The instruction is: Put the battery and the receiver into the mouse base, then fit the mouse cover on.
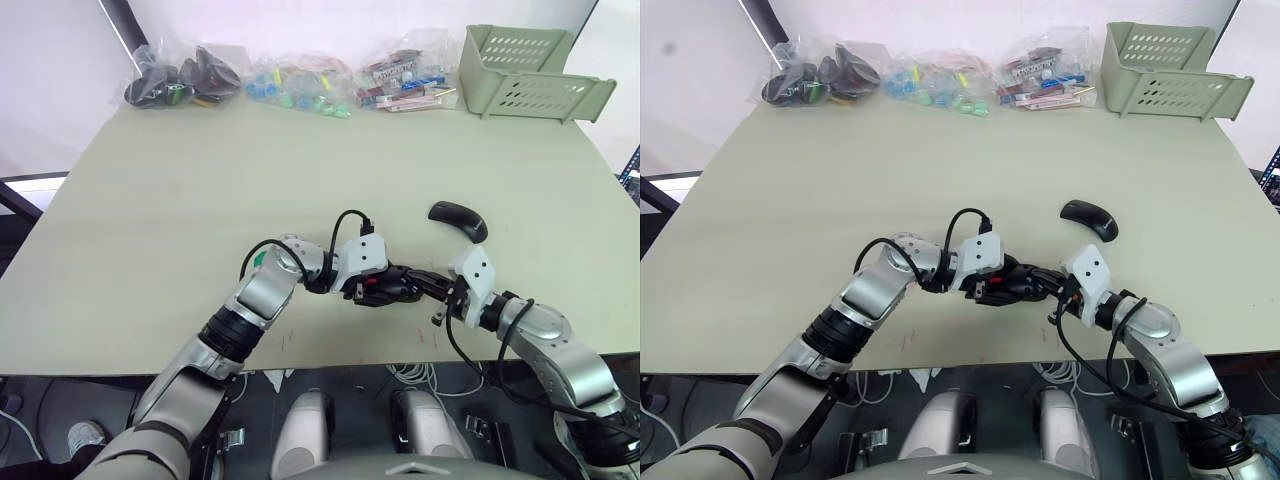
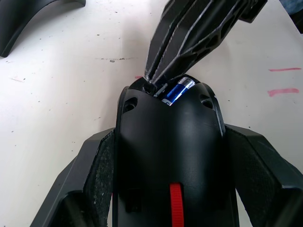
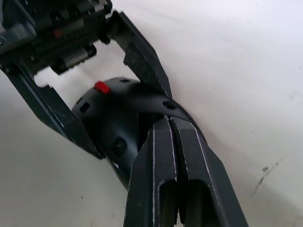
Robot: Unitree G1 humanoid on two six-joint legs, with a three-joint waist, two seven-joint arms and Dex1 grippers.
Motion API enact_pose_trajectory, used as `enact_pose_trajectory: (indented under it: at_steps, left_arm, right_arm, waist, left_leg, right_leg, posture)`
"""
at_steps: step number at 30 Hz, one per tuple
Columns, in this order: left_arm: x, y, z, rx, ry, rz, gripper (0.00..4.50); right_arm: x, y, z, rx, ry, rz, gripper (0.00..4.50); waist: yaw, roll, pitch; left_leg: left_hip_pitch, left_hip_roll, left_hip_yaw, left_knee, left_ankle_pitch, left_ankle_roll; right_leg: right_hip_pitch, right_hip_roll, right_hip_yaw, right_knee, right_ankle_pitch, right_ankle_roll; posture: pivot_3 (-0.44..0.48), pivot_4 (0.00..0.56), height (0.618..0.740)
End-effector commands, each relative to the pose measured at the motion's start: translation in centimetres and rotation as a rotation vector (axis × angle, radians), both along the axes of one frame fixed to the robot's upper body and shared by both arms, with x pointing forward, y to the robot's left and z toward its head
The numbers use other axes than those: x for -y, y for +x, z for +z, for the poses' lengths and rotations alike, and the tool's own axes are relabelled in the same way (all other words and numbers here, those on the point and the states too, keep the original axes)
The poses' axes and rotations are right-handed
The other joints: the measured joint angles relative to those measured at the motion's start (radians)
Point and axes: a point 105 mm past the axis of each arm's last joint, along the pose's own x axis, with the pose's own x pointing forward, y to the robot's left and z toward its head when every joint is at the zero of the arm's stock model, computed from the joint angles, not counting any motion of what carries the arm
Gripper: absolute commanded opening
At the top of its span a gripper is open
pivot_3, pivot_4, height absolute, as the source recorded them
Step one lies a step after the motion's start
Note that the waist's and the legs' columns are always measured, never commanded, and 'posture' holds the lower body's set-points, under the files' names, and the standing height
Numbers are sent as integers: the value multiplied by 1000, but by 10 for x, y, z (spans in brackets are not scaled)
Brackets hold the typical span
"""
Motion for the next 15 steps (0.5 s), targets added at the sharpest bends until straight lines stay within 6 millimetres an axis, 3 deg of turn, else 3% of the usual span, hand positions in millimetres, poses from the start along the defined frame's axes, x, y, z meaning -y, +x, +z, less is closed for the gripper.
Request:
enact_pose_trajectory:
  at_steps: [1,15]
  left_arm:
    - [-6,-2,-5,-15,28,6,2911]
    - [-5,-3,-6,-19,29,6,2911]
  right_arm:
    - [1,-1,-1,4,-11,-1,13]
    - [6,-3,-27,-104,-100,-26,13]
  waist:
    - [0,0,0]
    - [-1,0,0]
  left_leg:
    - [1,0,0,0,0,0]
    - [7,0,0,-2,0,0]
  right_leg:
    - [1,0,0,0,0,0]
    - [5,0,1,0,-3,-3]
  posture:
    - [0,150,740]
    - [0,150,740]
